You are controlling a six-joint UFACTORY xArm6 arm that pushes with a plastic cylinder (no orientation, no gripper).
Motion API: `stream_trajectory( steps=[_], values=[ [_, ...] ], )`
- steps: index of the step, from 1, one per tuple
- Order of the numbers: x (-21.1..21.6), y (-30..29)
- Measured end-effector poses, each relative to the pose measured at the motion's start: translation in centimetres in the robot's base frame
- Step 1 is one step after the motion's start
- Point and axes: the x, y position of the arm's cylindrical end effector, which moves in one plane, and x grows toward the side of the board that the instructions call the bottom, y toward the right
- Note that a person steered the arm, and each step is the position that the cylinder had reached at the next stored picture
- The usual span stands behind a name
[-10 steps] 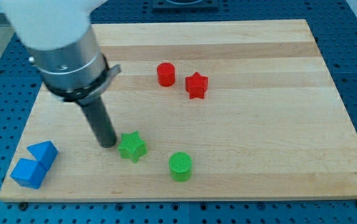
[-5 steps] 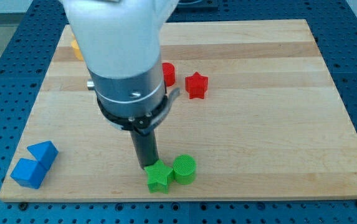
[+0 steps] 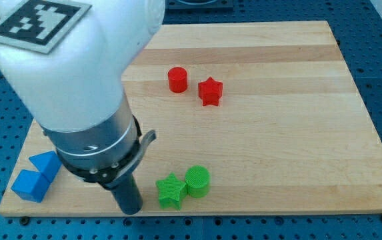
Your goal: Place the green blocks at the bottom center of the board
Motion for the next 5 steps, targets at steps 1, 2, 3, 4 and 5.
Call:
stream_trajectory(
  steps=[1, 2, 3, 4, 5],
  values=[
    [-0.1, 2.8],
    [-0.4, 5.7],
    [-2.0, 7.4],
    [-3.5, 7.4],
    [-3.5, 6.3]
  ],
)
